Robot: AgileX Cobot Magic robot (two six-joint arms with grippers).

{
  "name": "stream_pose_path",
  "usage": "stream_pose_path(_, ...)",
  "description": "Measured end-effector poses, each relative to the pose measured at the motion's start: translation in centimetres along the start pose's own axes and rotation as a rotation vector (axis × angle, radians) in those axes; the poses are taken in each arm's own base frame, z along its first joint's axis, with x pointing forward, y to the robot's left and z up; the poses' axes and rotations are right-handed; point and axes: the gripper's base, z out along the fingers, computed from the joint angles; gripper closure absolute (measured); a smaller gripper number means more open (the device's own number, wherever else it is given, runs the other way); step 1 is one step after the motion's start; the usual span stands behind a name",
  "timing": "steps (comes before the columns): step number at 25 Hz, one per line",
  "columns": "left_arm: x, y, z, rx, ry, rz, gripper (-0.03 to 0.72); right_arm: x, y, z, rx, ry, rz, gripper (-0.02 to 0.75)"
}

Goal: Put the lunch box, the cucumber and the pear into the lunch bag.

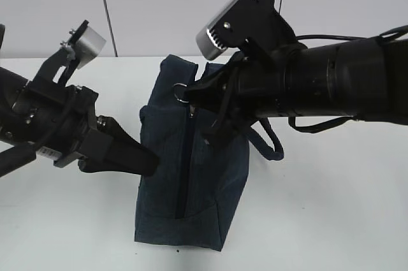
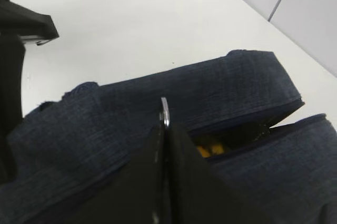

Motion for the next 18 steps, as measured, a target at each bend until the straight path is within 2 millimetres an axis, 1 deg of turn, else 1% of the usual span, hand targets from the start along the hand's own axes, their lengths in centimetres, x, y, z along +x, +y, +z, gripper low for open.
stream_pose_path(10,0.0,0.0,0.0,0.002,0.001,0.000,0.700,0.4,-2.9,-0.6,0.040,-0.025,0.038,0.732)
stream_pose_path(18,0.0,0.0,0.0,0.002,0.005,0.002,0.700,0.3,-3.8,1.3,0.035,-0.017,0.032,0.732)
